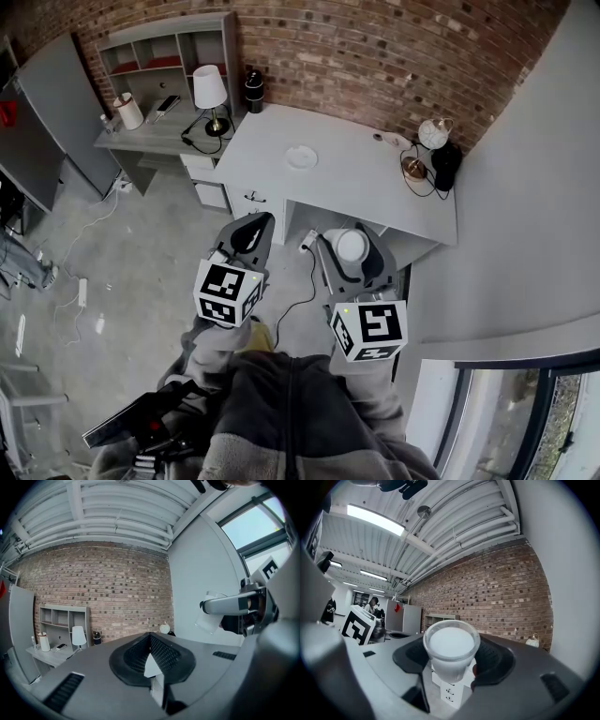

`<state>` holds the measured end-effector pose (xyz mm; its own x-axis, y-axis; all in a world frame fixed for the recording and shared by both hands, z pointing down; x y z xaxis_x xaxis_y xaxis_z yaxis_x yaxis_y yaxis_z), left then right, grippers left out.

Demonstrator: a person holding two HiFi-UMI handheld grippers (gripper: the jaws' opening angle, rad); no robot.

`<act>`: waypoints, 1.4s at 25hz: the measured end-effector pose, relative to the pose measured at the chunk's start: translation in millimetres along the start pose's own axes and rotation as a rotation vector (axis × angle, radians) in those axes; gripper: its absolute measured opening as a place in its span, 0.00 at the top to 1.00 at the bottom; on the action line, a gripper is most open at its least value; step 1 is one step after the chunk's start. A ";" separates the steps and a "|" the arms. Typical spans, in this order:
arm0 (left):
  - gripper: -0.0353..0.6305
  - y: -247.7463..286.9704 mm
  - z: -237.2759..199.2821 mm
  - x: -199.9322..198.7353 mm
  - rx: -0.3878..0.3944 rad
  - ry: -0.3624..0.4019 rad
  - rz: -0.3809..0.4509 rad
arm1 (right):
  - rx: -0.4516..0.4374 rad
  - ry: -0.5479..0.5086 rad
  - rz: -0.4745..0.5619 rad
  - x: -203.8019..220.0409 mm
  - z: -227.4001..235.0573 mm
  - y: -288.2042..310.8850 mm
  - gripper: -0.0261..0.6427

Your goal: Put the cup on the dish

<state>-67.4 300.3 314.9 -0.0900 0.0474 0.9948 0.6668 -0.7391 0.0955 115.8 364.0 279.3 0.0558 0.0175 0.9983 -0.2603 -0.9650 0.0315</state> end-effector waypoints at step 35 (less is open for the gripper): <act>0.94 220.4 -189.4 -2.7 0.053 -0.033 -0.024 | 0.025 -0.003 -0.056 10.5 77.1 279.3 0.56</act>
<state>-60.3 10.0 326.7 -0.0825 0.0869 0.9928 0.7030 -0.7010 0.1198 118.0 74.4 294.7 0.0721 0.0712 0.9948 -0.2322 -0.9688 0.0862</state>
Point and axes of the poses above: the fingertips, and each gripper's own axes: y forward along the fingers, z to its right, x out of its underside, the point moved 8 cm from there along -y, backward along the fingers, and after that the axes turned 5 degrees about x, right-handed, at the moved point
